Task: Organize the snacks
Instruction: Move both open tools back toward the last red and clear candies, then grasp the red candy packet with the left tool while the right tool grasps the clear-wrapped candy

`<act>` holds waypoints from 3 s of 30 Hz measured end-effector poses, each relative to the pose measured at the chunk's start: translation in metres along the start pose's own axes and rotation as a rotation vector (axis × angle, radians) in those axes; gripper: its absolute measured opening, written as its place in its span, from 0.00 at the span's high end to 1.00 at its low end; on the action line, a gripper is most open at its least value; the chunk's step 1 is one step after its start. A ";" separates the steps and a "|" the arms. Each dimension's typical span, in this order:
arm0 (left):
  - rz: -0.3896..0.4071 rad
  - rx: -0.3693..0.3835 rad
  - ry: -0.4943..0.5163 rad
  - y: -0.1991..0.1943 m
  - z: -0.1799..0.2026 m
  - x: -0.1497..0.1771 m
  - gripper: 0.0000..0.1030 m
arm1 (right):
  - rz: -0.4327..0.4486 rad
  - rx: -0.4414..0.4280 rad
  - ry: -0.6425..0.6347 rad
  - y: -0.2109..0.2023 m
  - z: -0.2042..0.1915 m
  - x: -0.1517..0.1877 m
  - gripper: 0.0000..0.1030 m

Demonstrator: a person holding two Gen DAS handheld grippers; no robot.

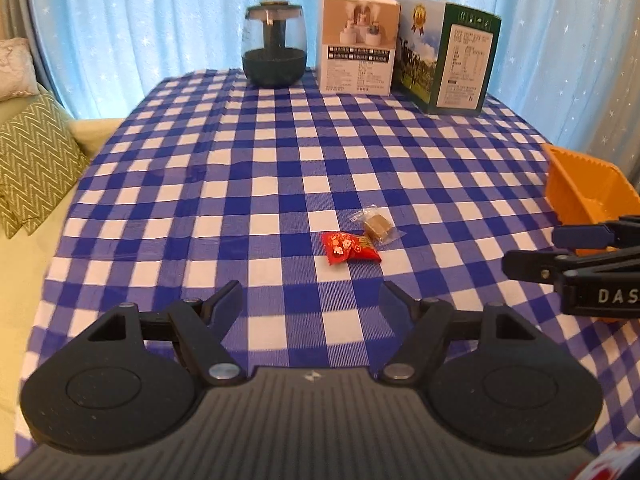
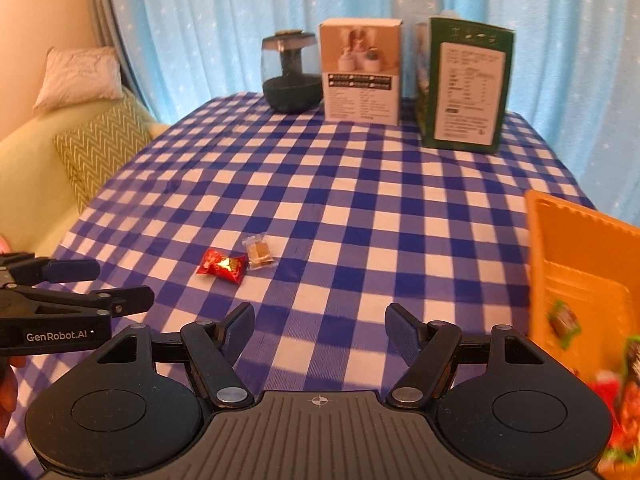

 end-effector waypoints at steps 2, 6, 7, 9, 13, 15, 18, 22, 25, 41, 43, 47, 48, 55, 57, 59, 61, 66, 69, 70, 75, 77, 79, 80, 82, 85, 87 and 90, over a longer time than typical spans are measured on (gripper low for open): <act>-0.004 0.003 0.002 0.013 -0.001 -0.002 0.30 | -0.014 0.002 -0.008 0.014 0.003 -0.002 0.35; 0.002 0.020 0.009 0.035 -0.002 -0.007 0.38 | -0.036 0.004 -0.017 0.038 0.008 -0.009 0.40; 0.004 0.023 0.012 0.040 -0.002 -0.008 0.42 | -0.039 0.002 -0.024 0.043 0.009 -0.011 0.40; 0.006 0.046 0.021 0.049 -0.001 -0.011 0.47 | -0.046 0.001 -0.036 0.053 0.011 -0.013 0.40; 0.021 0.106 0.055 0.061 0.008 -0.018 0.47 | -0.061 -0.001 -0.020 0.066 0.014 -0.017 0.40; 0.017 0.117 0.083 0.067 0.013 -0.021 0.47 | -0.065 -0.004 -0.015 0.070 0.015 -0.017 0.40; 0.008 0.119 0.136 0.076 0.019 -0.022 0.48 | -0.064 -0.002 -0.018 0.074 0.013 -0.020 0.40; 0.001 0.134 0.160 0.084 0.022 -0.021 0.48 | -0.062 -0.002 -0.010 0.079 0.011 -0.023 0.40; -0.003 0.143 0.157 0.087 0.022 -0.020 0.62 | -0.056 -0.003 -0.006 0.080 0.010 -0.025 0.40; -0.013 0.113 0.086 0.086 0.007 -0.021 0.87 | -0.050 -0.018 -0.021 0.087 0.004 -0.026 0.40; -0.012 0.112 0.076 0.086 0.006 -0.022 0.75 | -0.050 -0.019 -0.022 0.087 0.004 -0.027 0.40; -0.001 0.096 0.034 0.087 0.000 -0.023 0.65 | -0.049 -0.023 -0.027 0.090 0.003 -0.027 0.40; 0.000 0.090 0.015 0.087 -0.003 -0.023 0.59 | -0.046 -0.024 -0.029 0.090 0.002 -0.028 0.40; 0.021 0.077 -0.151 0.092 -0.024 -0.024 0.51 | -0.036 -0.028 -0.041 0.094 -0.002 -0.031 0.40; 0.031 0.087 -0.195 0.093 -0.029 -0.025 0.54 | -0.035 -0.028 -0.043 0.095 -0.003 -0.031 0.40; 0.039 0.103 -0.225 0.095 -0.031 -0.027 0.61 | -0.036 -0.027 -0.043 0.095 -0.002 -0.031 0.40; 0.042 0.098 -0.222 0.098 -0.030 -0.028 0.64 | -0.036 -0.026 -0.044 0.096 -0.003 -0.031 0.40; 0.025 0.070 -0.157 0.098 -0.022 -0.028 0.77 | -0.022 -0.035 -0.061 0.096 -0.006 -0.031 0.40; 0.013 0.067 -0.125 0.097 -0.021 -0.027 0.81 | -0.017 -0.053 -0.086 0.099 -0.012 -0.031 0.40; 0.010 0.066 -0.117 0.097 -0.021 -0.027 0.81 | -0.014 -0.063 -0.097 0.100 -0.015 -0.030 0.41; -0.002 0.047 -0.087 0.091 -0.026 -0.025 0.81 | 0.010 -0.112 -0.152 0.104 -0.029 -0.029 0.42; -0.003 0.038 -0.093 0.087 -0.031 -0.022 0.81 | 0.011 -0.119 -0.167 0.109 -0.034 -0.028 0.50; -0.003 0.039 -0.105 0.083 -0.035 -0.020 0.81 | 0.005 -0.126 -0.179 0.114 -0.038 -0.027 0.55; -0.002 0.039 -0.107 0.082 -0.036 -0.020 0.81 | 0.004 -0.130 -0.188 0.116 -0.039 -0.026 0.56; -0.004 0.039 -0.105 0.081 -0.037 -0.019 0.81 | 0.000 -0.127 -0.209 0.120 -0.043 -0.024 0.58; -0.004 0.051 -0.107 0.080 -0.036 -0.019 0.81 | -0.006 -0.127 -0.227 0.124 -0.046 -0.020 0.61; -0.004 0.057 -0.101 0.080 -0.034 -0.019 0.81 | -0.001 -0.133 -0.237 0.124 -0.049 -0.019 0.77; -0.003 0.063 -0.094 0.078 -0.034 -0.018 0.81 | -0.003 -0.121 -0.232 0.121 -0.049 -0.019 0.79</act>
Point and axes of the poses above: each gripper's, at about its wrist camera, not at the fingertips, and y roughly the way its jaws point, z to its right, x to its underside, the point moved 5 cm from there along y, roughly the way its jaws point, and after that the axes turned 5 degrees about y, right-handed, at the moved point
